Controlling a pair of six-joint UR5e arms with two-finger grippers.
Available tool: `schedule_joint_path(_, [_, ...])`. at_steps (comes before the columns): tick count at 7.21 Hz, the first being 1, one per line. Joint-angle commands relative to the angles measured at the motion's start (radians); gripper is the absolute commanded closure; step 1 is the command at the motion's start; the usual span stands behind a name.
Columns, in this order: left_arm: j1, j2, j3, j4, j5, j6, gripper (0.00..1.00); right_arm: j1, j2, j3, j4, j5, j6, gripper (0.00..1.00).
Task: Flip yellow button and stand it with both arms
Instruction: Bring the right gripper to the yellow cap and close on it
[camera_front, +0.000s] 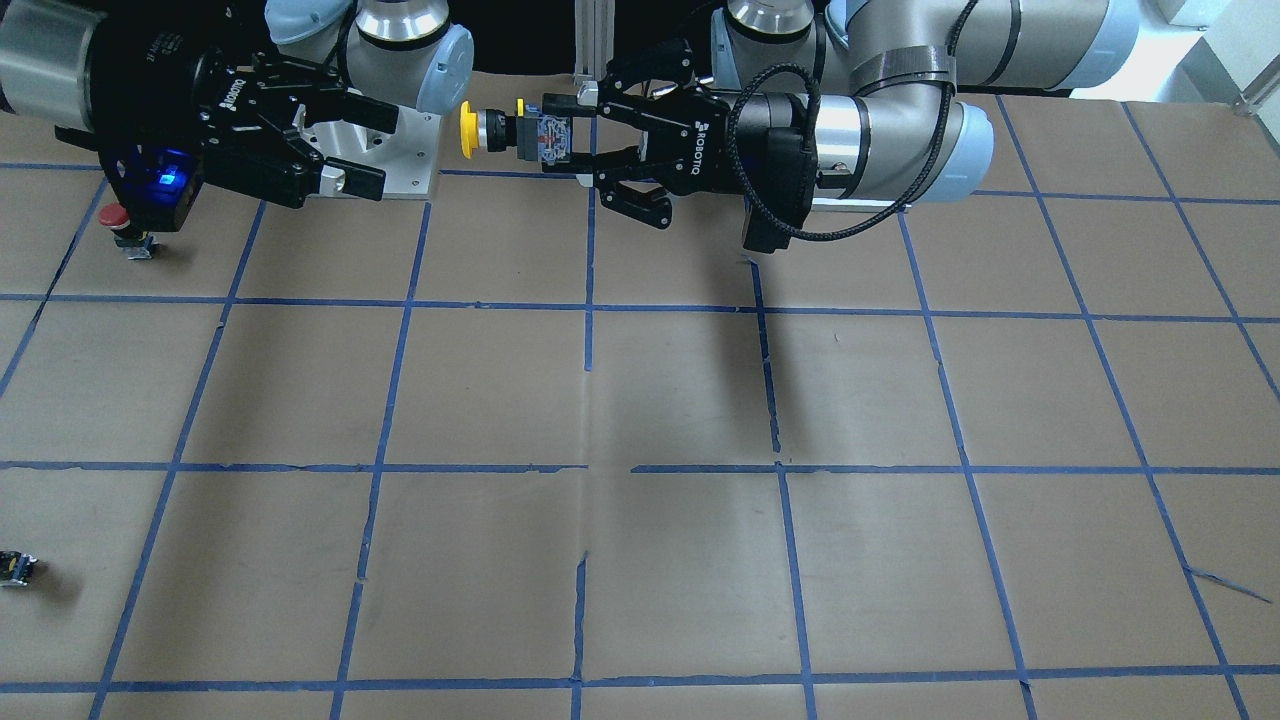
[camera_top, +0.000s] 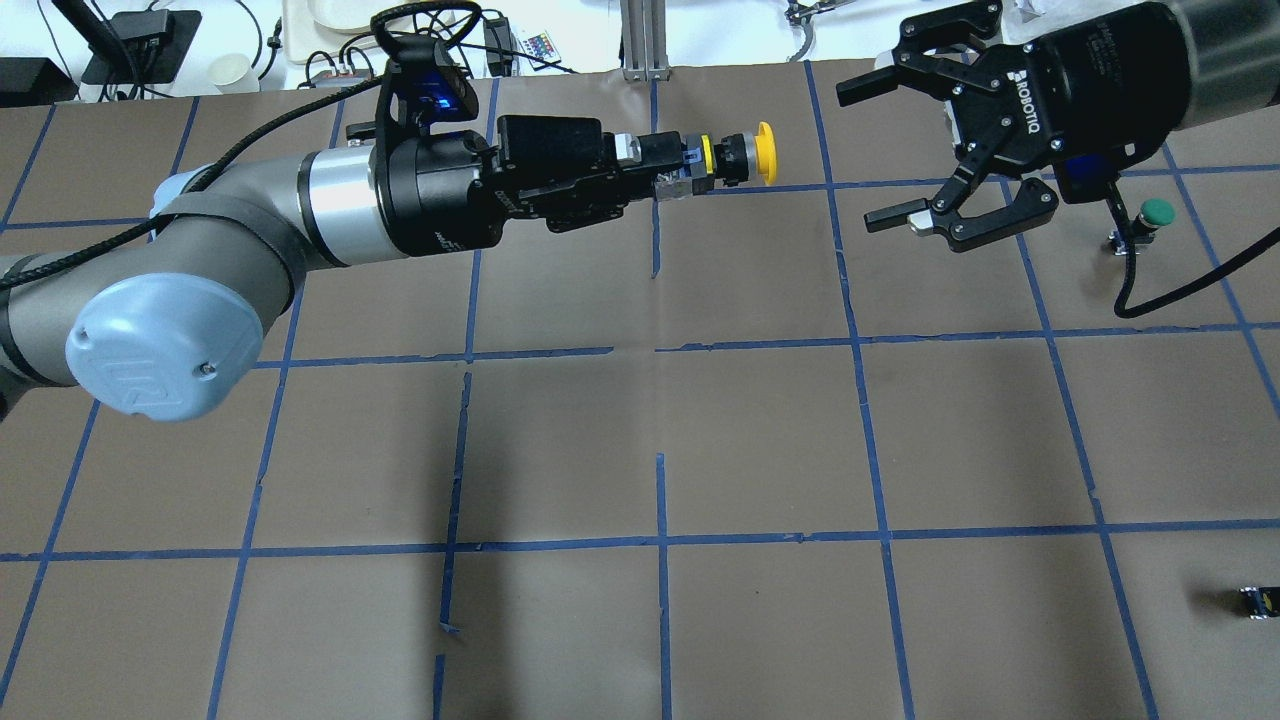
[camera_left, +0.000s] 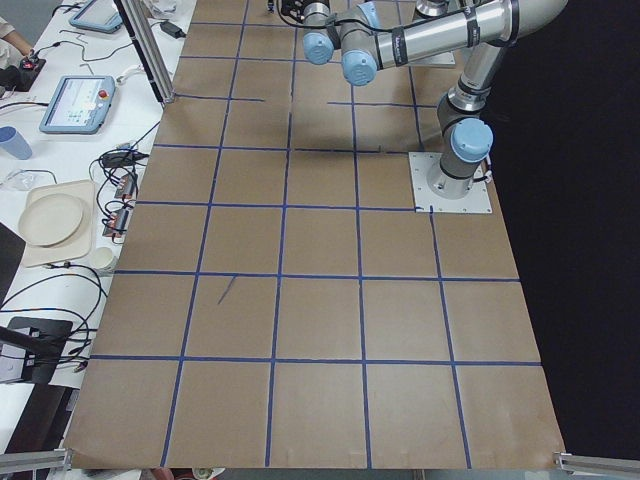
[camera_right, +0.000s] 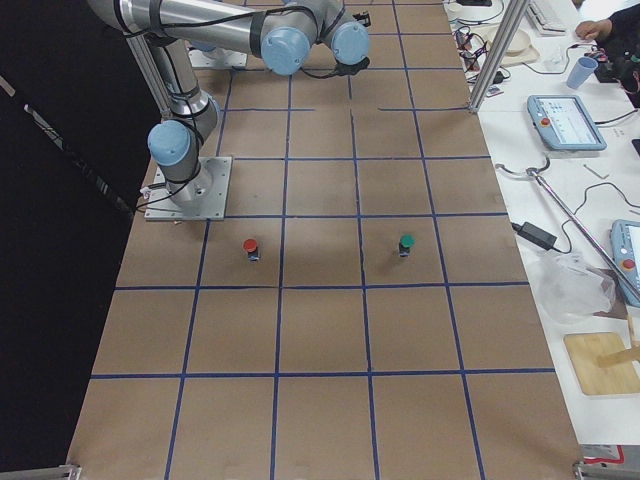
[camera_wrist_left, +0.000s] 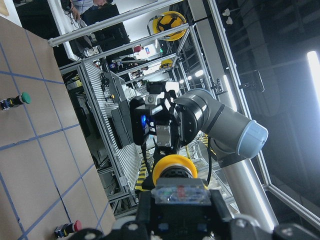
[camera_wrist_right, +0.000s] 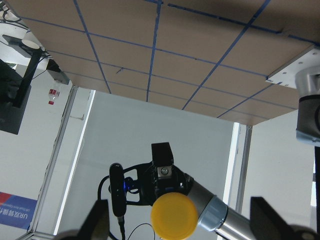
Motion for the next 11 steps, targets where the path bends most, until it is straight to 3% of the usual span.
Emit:
schedule_joint_path(1, [-0.001, -0.017, 0.004, 0.006, -0.007, 0.0, 0.98, 0.052, 0.005, -0.004, 0.003, 0.106, 0.013, 0.0])
schedule_joint_path(11, [-0.001, -0.007, 0.005, 0.013, -0.007, -0.001, 0.98, 0.113, 0.013, 0.002, 0.015, 0.065, 0.117, 0.04])
